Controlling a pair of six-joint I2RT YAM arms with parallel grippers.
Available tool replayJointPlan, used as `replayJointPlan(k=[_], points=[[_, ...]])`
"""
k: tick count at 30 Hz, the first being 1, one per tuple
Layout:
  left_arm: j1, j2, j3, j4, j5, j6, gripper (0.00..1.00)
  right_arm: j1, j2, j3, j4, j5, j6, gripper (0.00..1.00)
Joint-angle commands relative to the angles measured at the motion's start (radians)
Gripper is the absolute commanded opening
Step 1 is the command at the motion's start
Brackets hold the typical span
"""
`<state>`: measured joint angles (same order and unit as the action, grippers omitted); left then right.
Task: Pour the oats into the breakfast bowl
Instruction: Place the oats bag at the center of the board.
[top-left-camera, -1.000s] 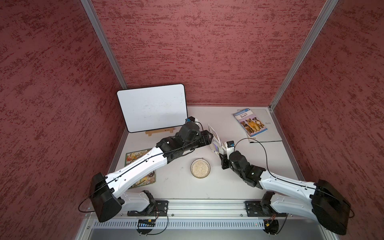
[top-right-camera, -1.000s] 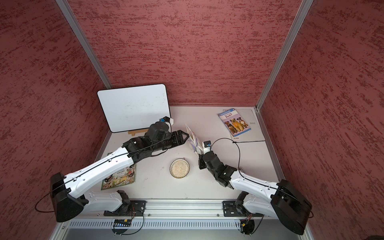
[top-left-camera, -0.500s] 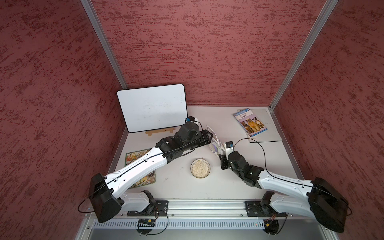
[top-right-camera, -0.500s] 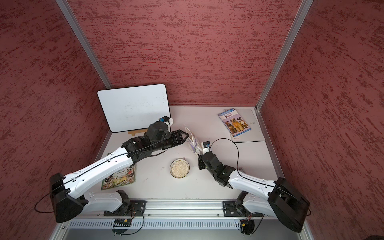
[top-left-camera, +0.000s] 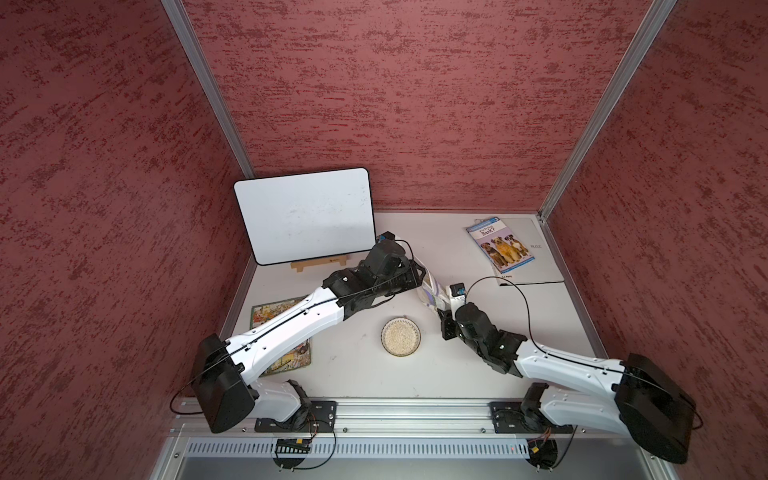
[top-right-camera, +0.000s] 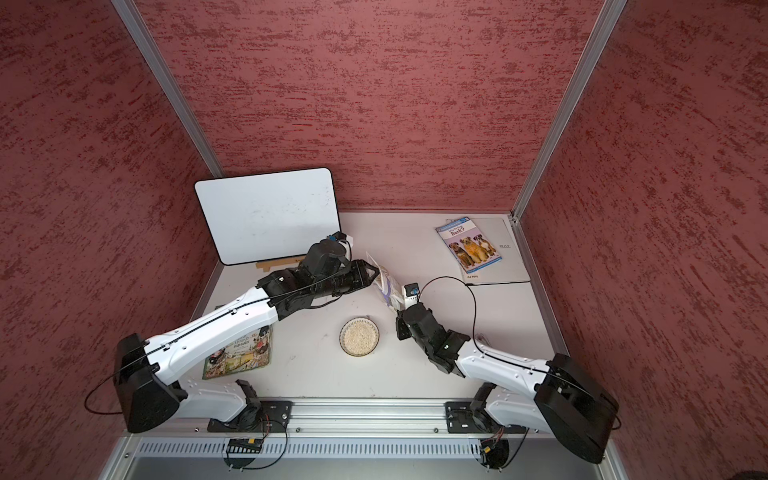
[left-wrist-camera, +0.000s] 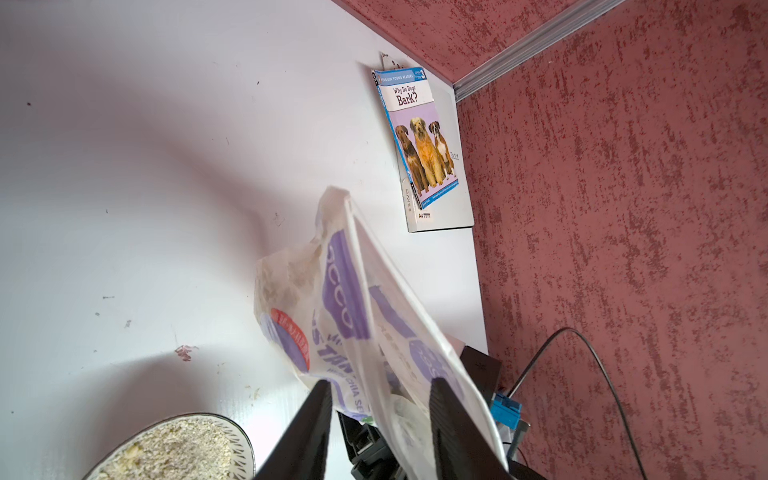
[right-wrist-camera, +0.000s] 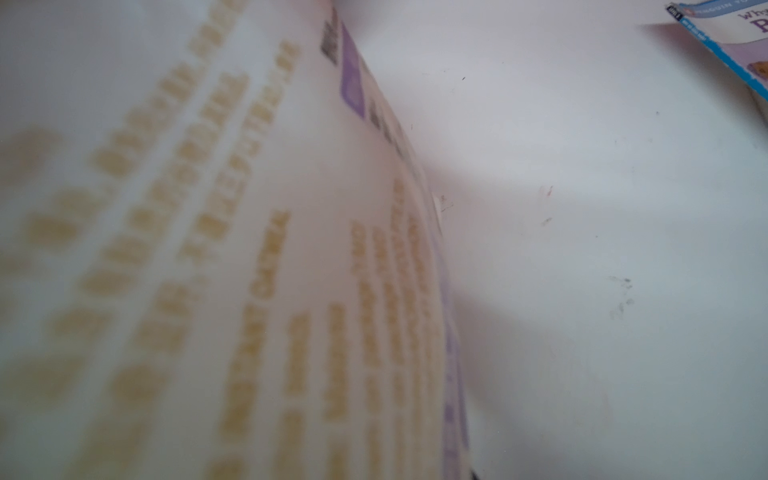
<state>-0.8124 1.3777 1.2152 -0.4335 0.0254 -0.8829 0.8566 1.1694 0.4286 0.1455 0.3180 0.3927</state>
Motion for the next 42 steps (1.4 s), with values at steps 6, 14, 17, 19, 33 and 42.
replayJointPlan(k=[6,14,17,19,33,42], points=[[0.007,0.034,0.04,0.006,-0.002,-0.004,0.14,0.009,0.026,0.026,0.093,0.08,0.037,0.0],[-0.002,0.083,0.069,-0.004,-0.026,-0.002,0.0,0.006,0.084,0.033,0.044,0.14,0.145,0.04],[-0.007,0.09,0.074,0.01,-0.04,0.002,0.0,0.003,0.096,0.04,0.0,0.165,0.204,0.18],[-0.012,0.091,0.079,0.018,-0.055,0.005,0.0,-0.001,0.099,0.052,-0.046,0.176,0.236,0.27],[-0.024,0.275,0.23,0.025,-0.035,0.015,0.0,-0.002,0.045,0.011,-0.046,0.099,0.134,0.52],[-0.056,0.325,0.306,-0.019,-0.11,0.045,0.0,-0.003,-0.084,-0.048,-0.018,0.009,0.03,0.52]])
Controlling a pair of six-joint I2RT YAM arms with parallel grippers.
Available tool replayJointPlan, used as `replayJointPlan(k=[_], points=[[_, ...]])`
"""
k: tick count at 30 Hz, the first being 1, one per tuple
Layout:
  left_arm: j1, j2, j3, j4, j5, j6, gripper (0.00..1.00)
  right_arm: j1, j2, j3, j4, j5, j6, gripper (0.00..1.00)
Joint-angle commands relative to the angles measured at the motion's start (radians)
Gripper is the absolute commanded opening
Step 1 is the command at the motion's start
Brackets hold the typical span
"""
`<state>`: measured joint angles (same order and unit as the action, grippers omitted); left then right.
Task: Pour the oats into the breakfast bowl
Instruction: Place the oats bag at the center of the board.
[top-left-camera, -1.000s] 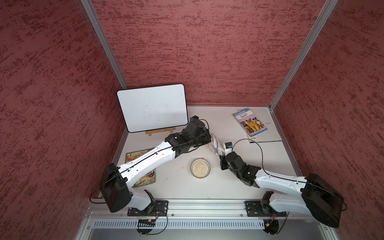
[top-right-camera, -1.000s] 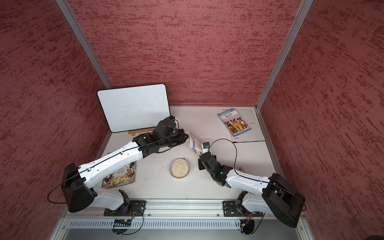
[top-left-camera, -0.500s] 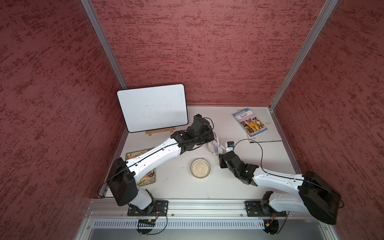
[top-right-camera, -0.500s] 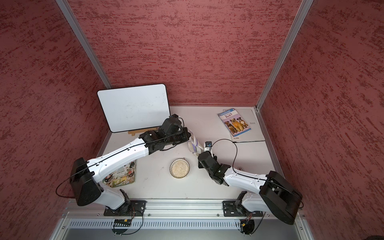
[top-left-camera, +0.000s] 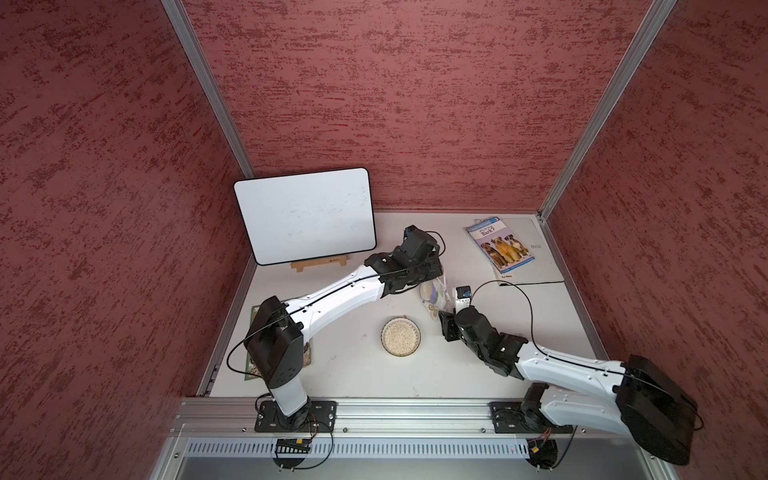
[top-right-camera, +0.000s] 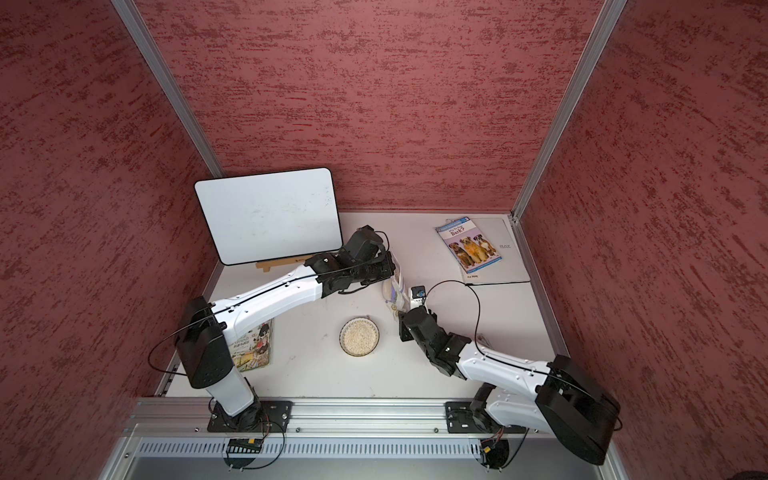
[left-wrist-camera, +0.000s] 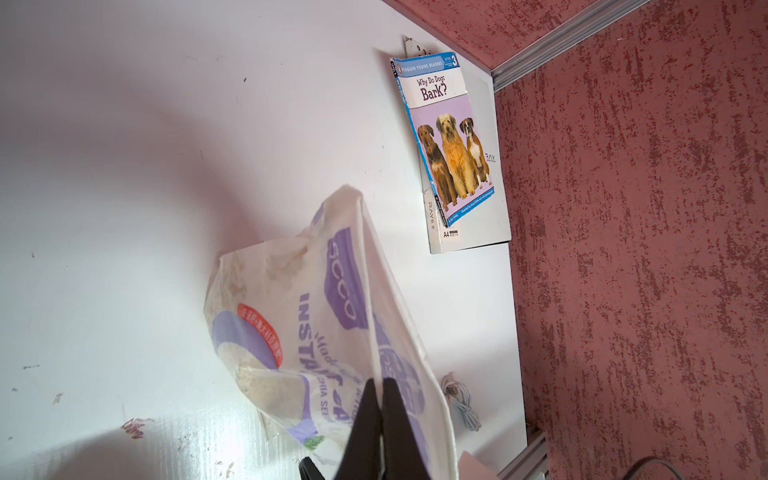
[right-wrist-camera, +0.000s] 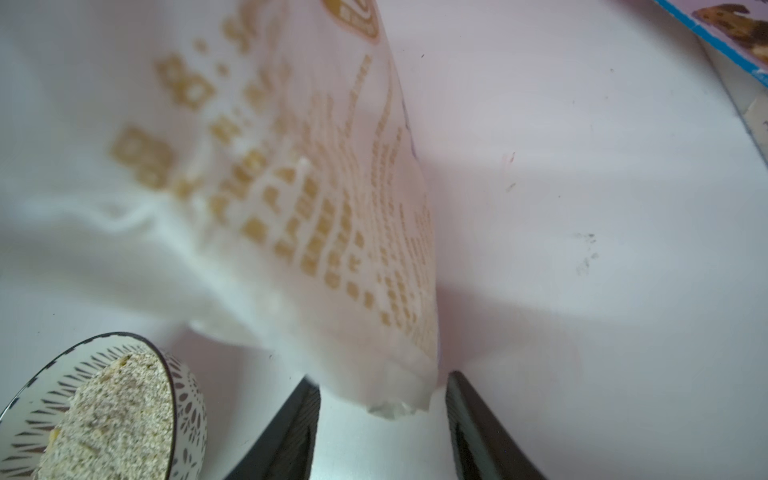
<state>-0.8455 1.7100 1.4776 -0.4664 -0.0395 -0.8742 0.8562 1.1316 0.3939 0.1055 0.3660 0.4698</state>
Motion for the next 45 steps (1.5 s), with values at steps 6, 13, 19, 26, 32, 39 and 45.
replayJointPlan(k=[6,13,19,26,32,39,45], points=[[-0.039,-0.007,0.024,0.017,-0.069,0.004,0.0,-0.001,-0.153,-0.015,-0.064,-0.06,-0.055,0.52],[-0.078,-0.048,-0.015,0.018,-0.165,-0.025,0.0,0.0,-0.262,-0.003,-0.155,-0.12,-0.076,0.52],[-0.081,-0.066,-0.073,0.052,-0.168,-0.063,0.08,0.002,-0.291,0.062,-0.236,-0.155,-0.129,0.49],[-0.078,-0.069,-0.076,0.06,-0.137,-0.058,0.23,0.015,-0.25,0.157,-0.295,-0.166,-0.178,0.45],[-0.065,-0.086,-0.095,0.069,-0.11,-0.052,0.35,0.023,-0.238,0.221,-0.343,-0.137,-0.203,0.42],[-0.028,-0.186,-0.172,0.106,-0.084,-0.012,0.5,0.023,-0.207,0.292,-0.426,-0.088,-0.227,0.4],[0.022,-0.284,-0.256,0.125,-0.052,0.028,0.64,0.023,-0.159,0.363,-0.487,-0.073,-0.228,0.36]])
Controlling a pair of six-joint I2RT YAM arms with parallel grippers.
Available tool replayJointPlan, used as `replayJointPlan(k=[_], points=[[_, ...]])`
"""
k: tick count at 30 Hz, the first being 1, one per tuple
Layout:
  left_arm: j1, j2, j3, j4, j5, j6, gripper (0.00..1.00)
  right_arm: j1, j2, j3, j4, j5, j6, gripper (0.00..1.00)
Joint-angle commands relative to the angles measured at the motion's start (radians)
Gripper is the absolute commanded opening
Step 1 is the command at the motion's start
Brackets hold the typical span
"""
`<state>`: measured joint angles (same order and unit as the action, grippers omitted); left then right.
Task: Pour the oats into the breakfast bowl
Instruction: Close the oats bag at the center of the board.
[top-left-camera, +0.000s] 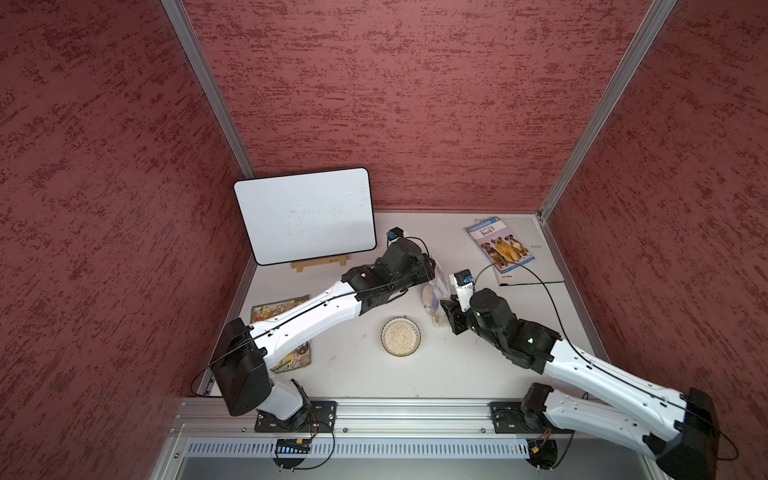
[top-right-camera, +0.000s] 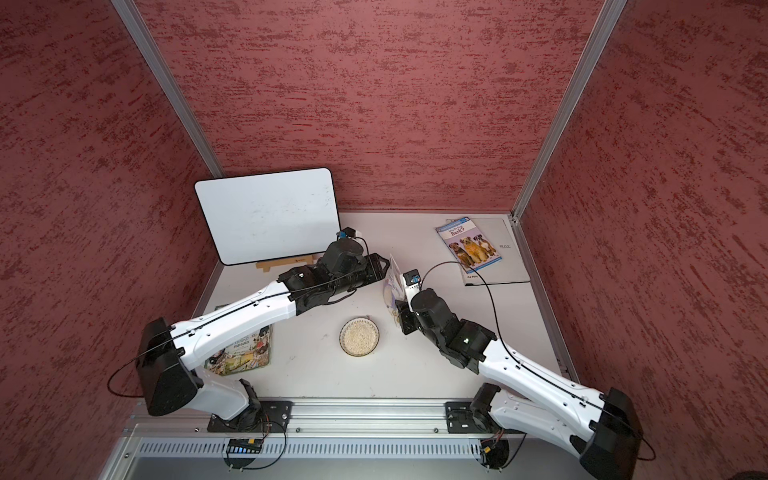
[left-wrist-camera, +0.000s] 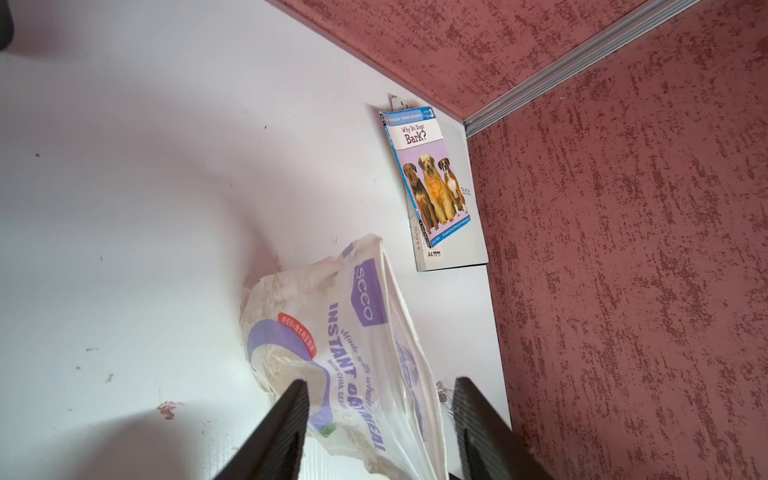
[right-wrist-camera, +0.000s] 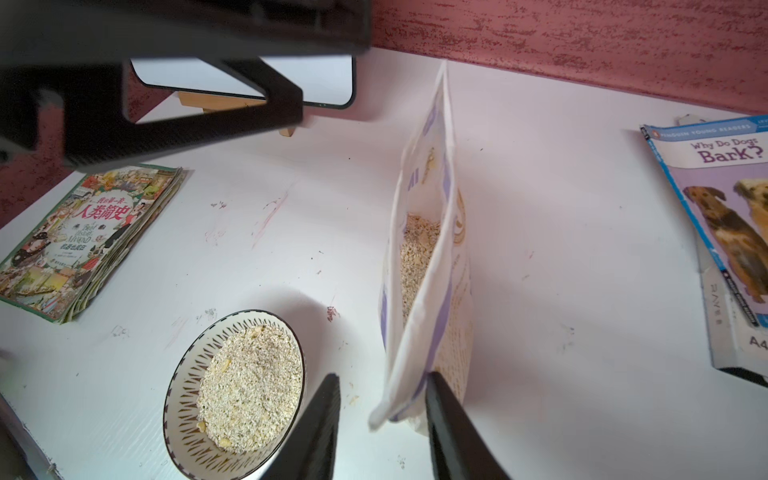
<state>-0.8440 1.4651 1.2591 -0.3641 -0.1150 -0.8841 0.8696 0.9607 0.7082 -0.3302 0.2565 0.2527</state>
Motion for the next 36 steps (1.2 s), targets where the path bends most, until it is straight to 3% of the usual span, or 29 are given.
replayJointPlan(k=[1,7,11,19,26,36], points=[[0.033,-0.06,-0.057,0.025,0.029,0.047,0.67,0.009,0.022,0.061,-0.061,0.039,-0.012,0.35],[0.105,-0.174,-0.187,0.048,0.067,0.132,0.83,0.009,0.076,0.12,-0.111,0.05,-0.022,0.26],[0.147,-0.237,-0.277,0.082,0.09,0.165,0.89,0.009,0.111,0.155,-0.145,0.062,-0.026,0.21],[0.201,-0.286,-0.351,0.116,0.136,0.221,0.96,0.009,0.142,0.185,-0.182,0.079,-0.05,0.14],[0.244,-0.304,-0.398,0.177,0.197,0.294,1.0,0.009,0.159,0.224,-0.203,0.038,-0.127,0.01],[0.266,-0.3,-0.455,0.329,0.305,0.492,1.0,0.003,0.16,0.254,-0.177,0.008,-0.288,0.0]])
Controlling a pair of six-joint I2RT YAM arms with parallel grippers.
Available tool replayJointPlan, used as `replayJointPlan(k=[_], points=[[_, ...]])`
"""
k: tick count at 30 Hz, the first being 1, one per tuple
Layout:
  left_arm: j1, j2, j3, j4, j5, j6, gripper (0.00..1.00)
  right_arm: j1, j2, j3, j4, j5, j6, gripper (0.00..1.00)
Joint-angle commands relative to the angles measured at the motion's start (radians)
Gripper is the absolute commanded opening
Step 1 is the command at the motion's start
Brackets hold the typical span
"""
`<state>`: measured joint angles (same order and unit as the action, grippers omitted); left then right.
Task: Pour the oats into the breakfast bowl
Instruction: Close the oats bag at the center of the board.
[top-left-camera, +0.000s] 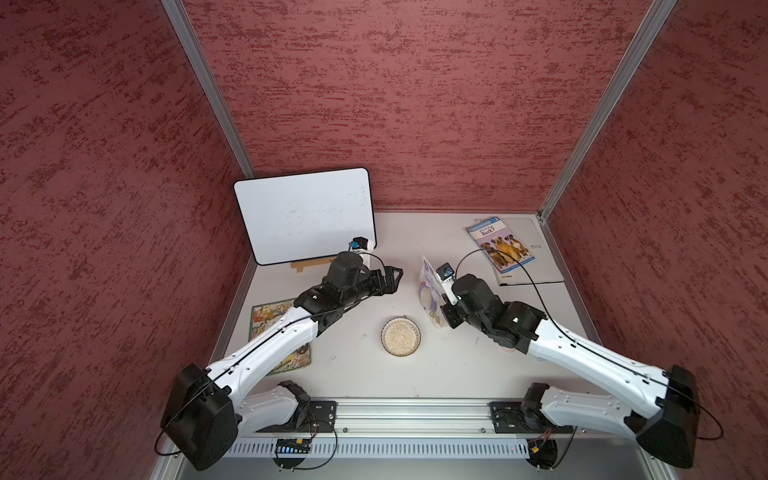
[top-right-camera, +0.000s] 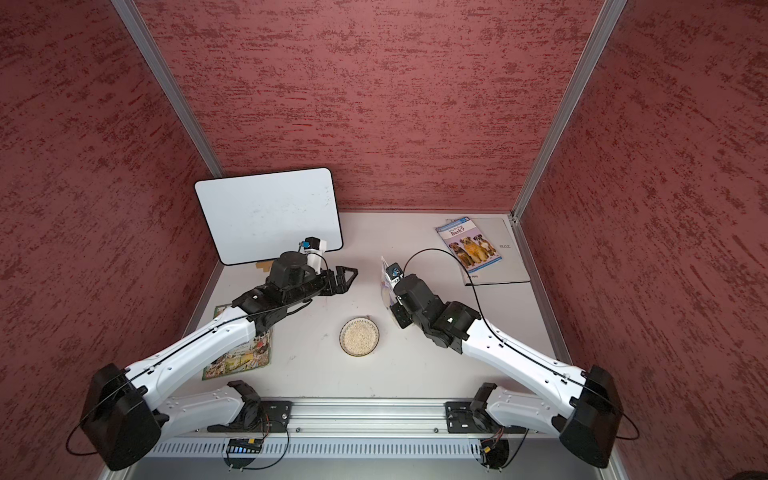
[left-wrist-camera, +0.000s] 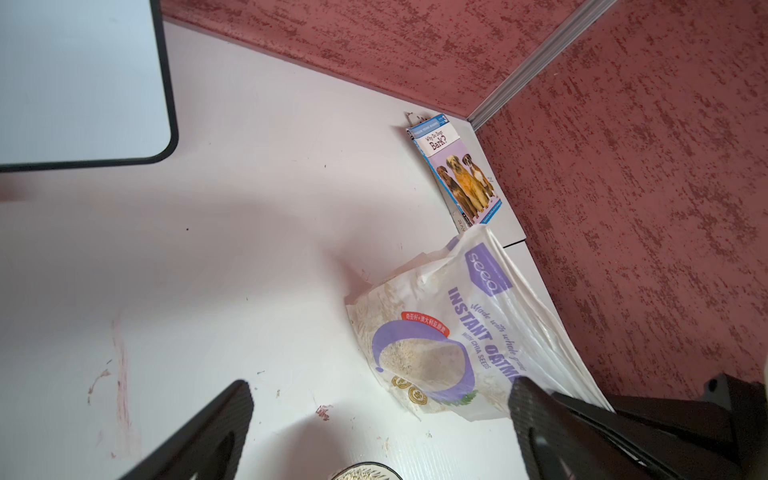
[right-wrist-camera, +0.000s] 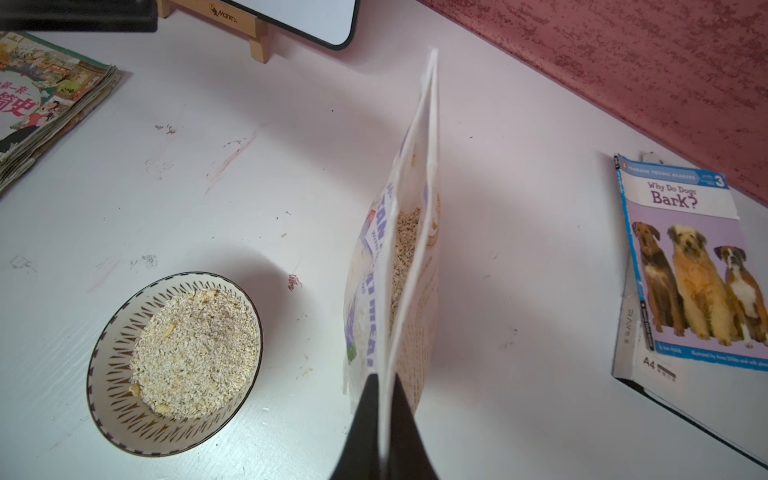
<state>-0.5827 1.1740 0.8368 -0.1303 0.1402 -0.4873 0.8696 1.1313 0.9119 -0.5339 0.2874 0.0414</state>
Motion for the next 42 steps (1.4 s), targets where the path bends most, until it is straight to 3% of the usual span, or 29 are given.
replayJointPlan(k=[1,6,14,20,31,35,42], points=[[0.004,-0.01,-0.046,0.13,0.067,0.115,1.0,-0.003,-0.009,0.058,0.033,-0.027,-0.095,0.0],[0.007,0.0,-0.105,0.278,0.145,0.215,1.0,-0.03,0.015,0.101,0.069,-0.048,-0.175,0.0],[0.019,-0.031,-0.14,0.338,0.173,0.301,1.0,-0.08,0.077,0.193,0.124,-0.061,-0.254,0.0],[0.067,-0.083,-0.227,0.418,0.208,0.333,1.0,-0.11,0.123,0.214,0.17,-0.181,-0.356,0.0],[0.193,-0.049,-0.331,0.669,0.493,0.321,1.0,-0.157,0.128,0.19,0.236,-0.366,-0.424,0.0],[0.239,0.011,-0.281,0.656,0.633,0.34,0.97,-0.159,0.122,0.182,0.254,-0.384,-0.427,0.0],[0.239,0.063,-0.24,0.574,0.694,0.397,0.89,-0.162,0.142,0.174,0.269,-0.392,-0.421,0.0]])
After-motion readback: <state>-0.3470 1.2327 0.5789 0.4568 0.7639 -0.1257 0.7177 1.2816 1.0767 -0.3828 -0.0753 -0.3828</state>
